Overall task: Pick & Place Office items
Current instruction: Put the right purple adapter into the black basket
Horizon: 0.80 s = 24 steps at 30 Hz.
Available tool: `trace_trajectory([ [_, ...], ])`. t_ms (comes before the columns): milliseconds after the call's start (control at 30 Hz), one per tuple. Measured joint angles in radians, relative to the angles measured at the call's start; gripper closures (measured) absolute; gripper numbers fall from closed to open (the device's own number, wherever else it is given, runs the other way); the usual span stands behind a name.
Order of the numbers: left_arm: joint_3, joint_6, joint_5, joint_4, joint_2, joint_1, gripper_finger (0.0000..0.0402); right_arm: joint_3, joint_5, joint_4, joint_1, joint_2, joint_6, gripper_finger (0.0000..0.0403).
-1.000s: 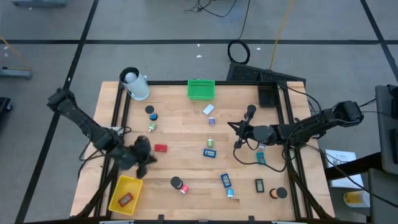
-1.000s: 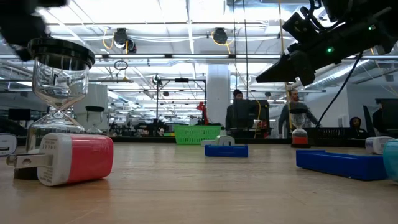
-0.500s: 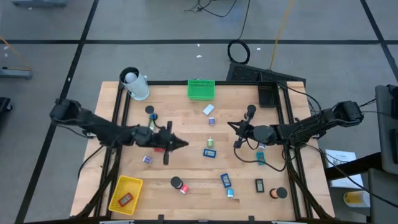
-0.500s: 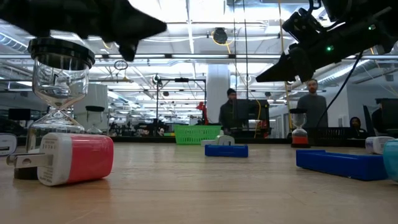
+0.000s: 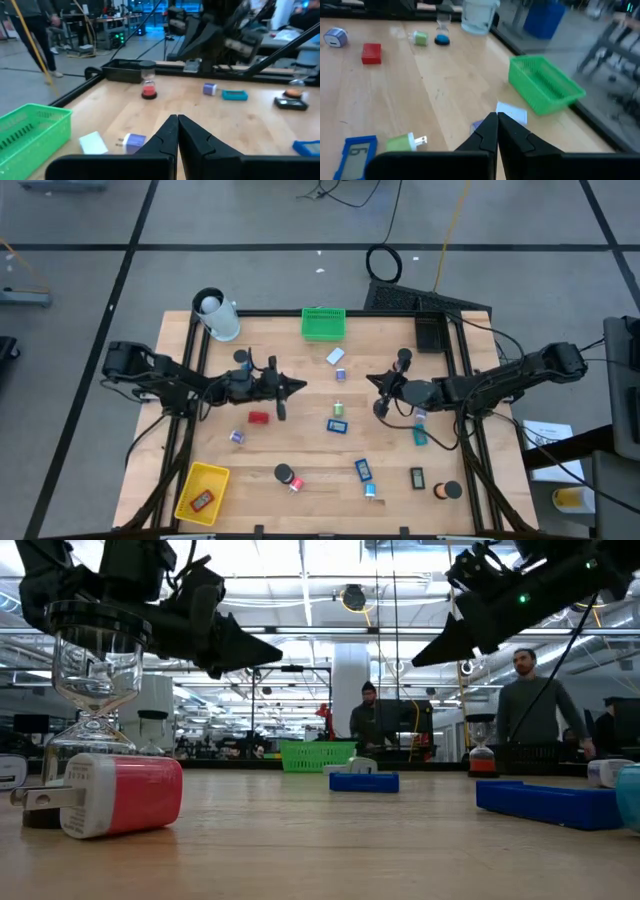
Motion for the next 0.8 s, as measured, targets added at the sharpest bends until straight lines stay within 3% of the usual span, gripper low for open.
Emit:
trace_trajectory([
  [133,0.0,0.025,0.001,0.0,0.011,0.004,0.0397,0.104,-0.007,-0.301,0.017,-0.026,0.184,0.0392],
  [400,0.0,0.023,0.001,0.001,0.012,0.004,0.0378,0.318,-0.206,-0.907,0.059,-0.002,0.644,0.0387],
  [667,0.0,0.023,0.002,-0.002,0.012,0.003,0.0398,0.376,-0.282,-1.202,0.115,0.013,0.963,0.0387],
  [800,0.0,0.015,0.002,-0.002,0.012,0.002,0.0384,0.377,-0.325,-1.285,0.13,0.016,1.07,0.0387],
])
